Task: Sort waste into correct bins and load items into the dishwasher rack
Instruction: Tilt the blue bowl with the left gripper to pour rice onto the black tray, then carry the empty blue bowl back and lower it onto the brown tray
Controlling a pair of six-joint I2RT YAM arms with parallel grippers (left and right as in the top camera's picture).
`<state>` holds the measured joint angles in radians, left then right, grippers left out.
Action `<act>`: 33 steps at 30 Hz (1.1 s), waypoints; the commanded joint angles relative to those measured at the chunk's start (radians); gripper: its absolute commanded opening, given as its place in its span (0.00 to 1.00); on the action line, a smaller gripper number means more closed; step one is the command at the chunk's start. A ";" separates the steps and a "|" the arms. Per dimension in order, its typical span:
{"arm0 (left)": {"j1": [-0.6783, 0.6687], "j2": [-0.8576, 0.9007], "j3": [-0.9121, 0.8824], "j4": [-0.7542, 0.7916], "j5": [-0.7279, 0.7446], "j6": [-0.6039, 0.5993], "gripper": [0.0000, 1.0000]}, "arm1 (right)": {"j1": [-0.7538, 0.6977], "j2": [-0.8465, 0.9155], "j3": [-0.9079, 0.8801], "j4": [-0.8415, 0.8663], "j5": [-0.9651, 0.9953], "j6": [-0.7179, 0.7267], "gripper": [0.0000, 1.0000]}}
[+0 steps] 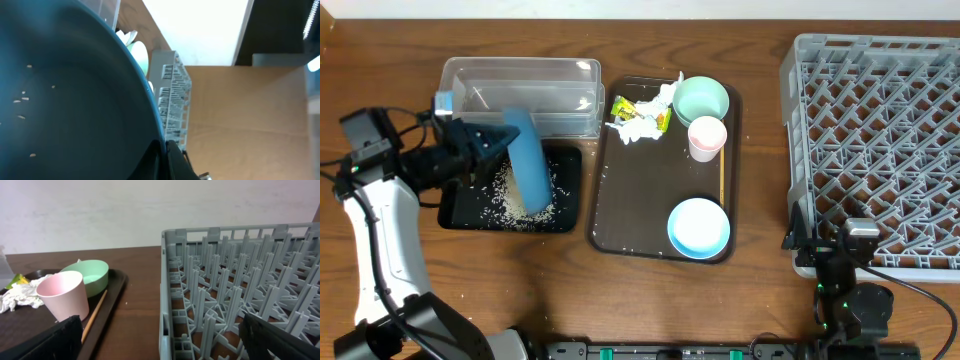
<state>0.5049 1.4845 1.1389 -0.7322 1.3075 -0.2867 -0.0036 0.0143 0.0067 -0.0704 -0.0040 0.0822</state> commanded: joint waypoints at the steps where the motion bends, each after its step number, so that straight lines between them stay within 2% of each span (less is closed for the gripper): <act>1: 0.044 -0.014 -0.043 0.000 0.080 0.016 0.06 | -0.010 -0.007 -0.001 -0.004 0.003 -0.013 0.99; 3: 0.080 -0.014 -0.070 0.009 0.097 0.016 0.06 | -0.010 -0.007 -0.001 -0.004 0.003 -0.013 0.99; 6: 0.132 -0.014 -0.108 0.014 0.200 0.034 0.06 | -0.010 -0.007 -0.001 -0.004 0.003 -0.013 0.99; 11: 0.196 -0.014 -0.115 0.020 0.216 0.074 0.06 | -0.010 -0.007 -0.001 -0.004 0.003 -0.013 0.99; 17: 0.196 -0.014 -0.116 -0.034 0.265 0.092 0.06 | -0.010 -0.007 -0.001 -0.004 0.003 -0.013 0.99; 20: 0.201 -0.011 -0.116 0.019 0.256 0.098 0.06 | -0.010 -0.007 -0.001 -0.004 0.003 -0.013 0.99; 23: 0.201 -0.011 -0.116 -0.026 0.265 0.093 0.06 | -0.010 -0.007 -0.001 -0.004 0.003 -0.013 0.99; 25: 0.202 -0.010 -0.116 -0.007 0.258 0.119 0.06 | -0.010 -0.007 -0.001 -0.004 0.003 -0.013 0.99; 28: 0.198 -0.011 -0.116 -0.058 0.265 0.119 0.06 | -0.010 -0.007 -0.001 -0.004 0.003 -0.013 0.99; 33: 0.192 -0.018 -0.116 -0.099 0.264 0.185 0.06 | -0.010 -0.007 -0.001 -0.004 0.003 -0.013 0.99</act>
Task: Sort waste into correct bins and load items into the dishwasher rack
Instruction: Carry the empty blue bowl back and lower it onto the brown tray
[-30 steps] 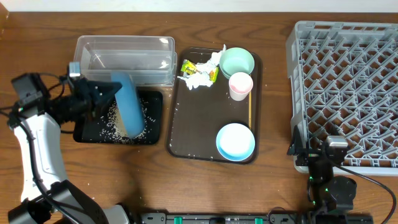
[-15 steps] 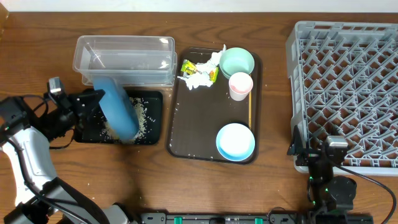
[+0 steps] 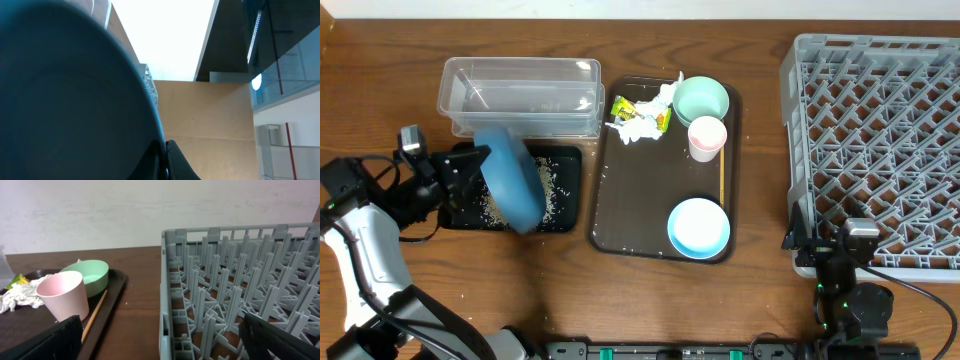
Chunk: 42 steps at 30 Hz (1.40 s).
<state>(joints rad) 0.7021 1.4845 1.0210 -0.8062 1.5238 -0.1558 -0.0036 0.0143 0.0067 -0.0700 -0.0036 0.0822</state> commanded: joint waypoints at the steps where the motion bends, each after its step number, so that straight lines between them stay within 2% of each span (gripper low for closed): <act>1: -0.008 -0.025 0.002 -0.028 0.048 0.067 0.06 | -0.010 -0.007 -0.001 -0.004 0.003 -0.013 0.99; 3: -0.016 -0.048 0.002 -0.015 0.045 0.128 0.06 | -0.010 -0.007 -0.001 -0.004 0.003 -0.013 0.99; 7: -0.038 -0.112 0.002 -0.023 -0.003 0.137 0.06 | -0.010 -0.007 -0.001 -0.004 0.003 -0.013 0.99; 9: -0.065 -0.167 0.002 -0.023 -0.070 0.137 0.06 | -0.010 -0.007 -0.001 -0.004 0.003 -0.013 0.99; 12: -0.140 -0.262 0.002 -0.023 -0.270 0.120 0.06 | -0.010 -0.007 -0.001 -0.004 0.003 -0.013 0.99; 16: -0.315 -0.383 0.002 0.004 -0.489 0.069 0.06 | -0.010 -0.007 -0.001 -0.004 0.003 -0.013 0.99; 19: -0.504 -0.450 0.002 0.061 -0.681 0.050 0.06 | -0.010 -0.007 -0.001 -0.004 0.003 -0.013 0.99; 22: -0.702 -0.473 0.002 0.116 -0.909 -0.035 0.06 | -0.010 -0.007 -0.001 -0.005 0.003 -0.013 0.99; 28: -1.077 -0.397 0.002 0.244 -1.239 -0.045 0.06 | -0.010 -0.007 -0.001 -0.004 0.003 -0.013 0.99; 33: -1.272 -0.268 0.002 0.330 -1.469 -0.044 0.06 | -0.010 -0.007 -0.001 -0.004 0.003 -0.013 0.99; 42: -1.390 -0.092 0.002 0.436 -1.502 -0.041 0.06 | -0.010 -0.007 -0.001 -0.004 0.003 -0.013 0.99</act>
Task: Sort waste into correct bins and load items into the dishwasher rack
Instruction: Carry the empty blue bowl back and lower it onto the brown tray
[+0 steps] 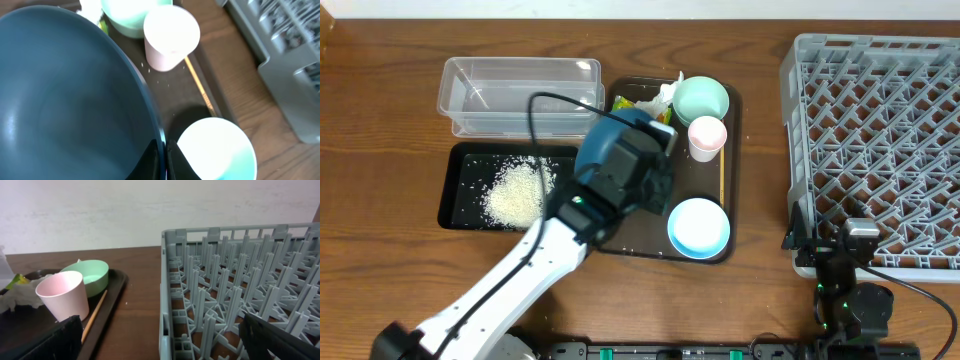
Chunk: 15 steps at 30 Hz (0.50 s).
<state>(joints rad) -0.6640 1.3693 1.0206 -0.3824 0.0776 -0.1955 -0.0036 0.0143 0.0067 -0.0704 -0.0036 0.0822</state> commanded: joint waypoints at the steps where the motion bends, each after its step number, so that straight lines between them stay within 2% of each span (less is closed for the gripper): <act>1: -0.033 0.036 0.002 0.014 -0.056 -0.001 0.06 | -0.010 -0.007 -0.001 -0.004 0.003 -0.013 0.99; 15: -0.079 0.127 0.002 0.029 -0.067 -0.014 0.07 | -0.010 -0.007 -0.001 -0.004 0.003 -0.013 0.99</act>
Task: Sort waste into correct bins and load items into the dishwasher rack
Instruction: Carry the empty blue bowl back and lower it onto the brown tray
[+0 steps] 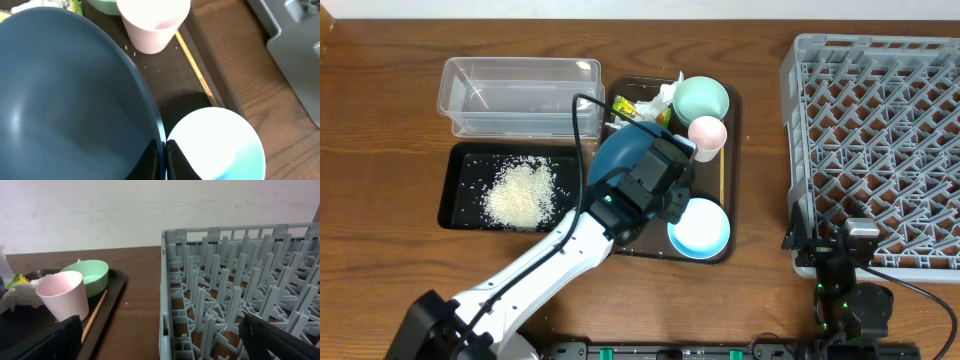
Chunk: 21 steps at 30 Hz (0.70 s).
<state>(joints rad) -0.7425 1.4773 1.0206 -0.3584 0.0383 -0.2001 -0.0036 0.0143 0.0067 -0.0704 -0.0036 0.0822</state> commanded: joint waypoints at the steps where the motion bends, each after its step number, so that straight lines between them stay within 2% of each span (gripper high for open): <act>1: 0.000 0.023 0.002 0.005 -0.027 -0.020 0.07 | -0.010 -0.007 -0.001 -0.004 0.003 -0.013 0.99; 9: -0.002 0.040 0.002 0.006 -0.024 -0.050 0.08 | -0.010 -0.007 -0.001 -0.004 0.003 -0.013 0.99; 14: -0.003 0.040 0.002 0.005 -0.024 -0.050 0.17 | -0.010 -0.007 -0.001 -0.004 0.003 -0.013 0.99; 17: -0.005 0.040 0.002 0.006 -0.024 -0.049 0.27 | -0.010 -0.007 -0.001 -0.004 0.003 -0.013 0.99; 21: -0.004 0.037 0.009 0.005 -0.025 -0.049 0.30 | -0.010 -0.007 -0.001 -0.004 0.003 -0.013 0.99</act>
<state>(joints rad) -0.7425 1.5185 1.0206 -0.3550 0.0292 -0.2478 -0.0036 0.0143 0.0067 -0.0704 -0.0036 0.0822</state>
